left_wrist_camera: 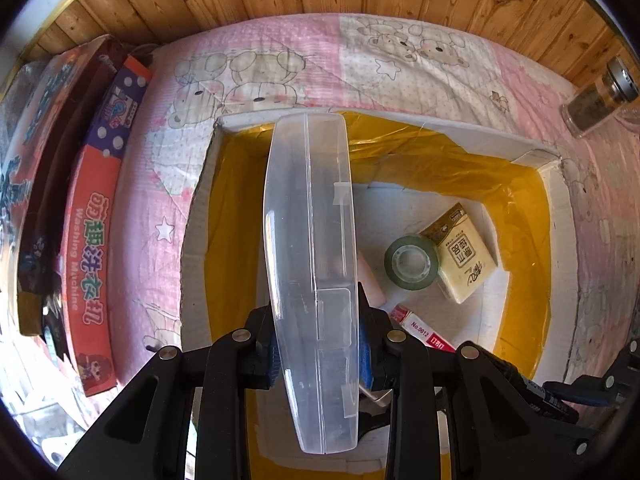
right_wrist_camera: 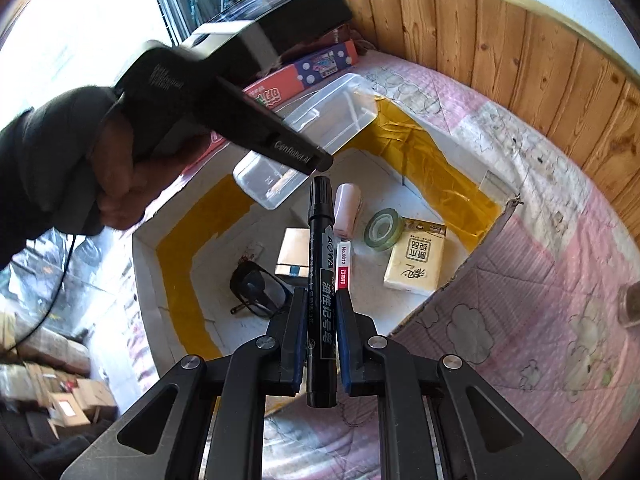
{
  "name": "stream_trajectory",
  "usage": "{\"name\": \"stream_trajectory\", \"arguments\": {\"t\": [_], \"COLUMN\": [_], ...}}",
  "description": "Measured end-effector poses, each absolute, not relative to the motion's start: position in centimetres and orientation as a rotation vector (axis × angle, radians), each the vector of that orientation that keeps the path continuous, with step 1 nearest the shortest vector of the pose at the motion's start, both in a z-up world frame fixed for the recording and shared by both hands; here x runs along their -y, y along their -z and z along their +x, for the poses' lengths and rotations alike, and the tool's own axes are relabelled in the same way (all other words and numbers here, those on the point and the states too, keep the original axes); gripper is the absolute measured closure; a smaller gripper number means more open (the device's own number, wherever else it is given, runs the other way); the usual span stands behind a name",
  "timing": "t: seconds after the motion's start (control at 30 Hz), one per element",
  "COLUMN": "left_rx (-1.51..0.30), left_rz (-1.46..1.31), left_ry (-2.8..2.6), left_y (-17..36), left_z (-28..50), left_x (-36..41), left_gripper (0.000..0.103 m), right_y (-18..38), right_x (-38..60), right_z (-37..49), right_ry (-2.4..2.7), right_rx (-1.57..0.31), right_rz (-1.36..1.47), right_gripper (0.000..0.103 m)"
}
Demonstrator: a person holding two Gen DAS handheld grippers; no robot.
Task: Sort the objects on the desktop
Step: 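Carry the clear container and black marker over the white box with both tools, then open the right gripper to drop the marker while the left lowers and releases the container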
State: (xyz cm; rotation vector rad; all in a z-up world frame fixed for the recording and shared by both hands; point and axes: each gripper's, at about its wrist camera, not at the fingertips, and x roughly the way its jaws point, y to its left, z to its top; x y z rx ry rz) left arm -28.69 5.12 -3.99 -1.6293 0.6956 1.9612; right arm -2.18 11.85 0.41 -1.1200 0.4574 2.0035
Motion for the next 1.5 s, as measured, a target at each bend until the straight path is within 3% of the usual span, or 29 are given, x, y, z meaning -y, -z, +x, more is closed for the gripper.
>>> {"name": "stream_trajectory", "arguments": {"t": [0.47, 0.8, 1.5], "left_rx": [-0.497, -0.313, -0.263], "left_rz": [-1.778, -1.894, -1.976], "left_ry": [-1.909, -1.884, -1.852], "left_y": [5.8, 6.8, 9.4], "left_z": [-27.6, -25.6, -24.6], "left_x": [-1.0, 2.4, 3.6], "left_gripper": [0.073, 0.073, 0.072], "right_y": [-0.4, 0.1, 4.1], "right_x": [-17.0, -21.1, -27.9], "right_z": [-4.0, -7.3, -12.2], "right_ry": [-1.916, -1.890, -1.790], "right_rx": [-0.574, -0.464, -0.296], "right_rz": [-1.122, -1.277, -1.539], "right_gripper": [0.088, 0.088, 0.088]}}
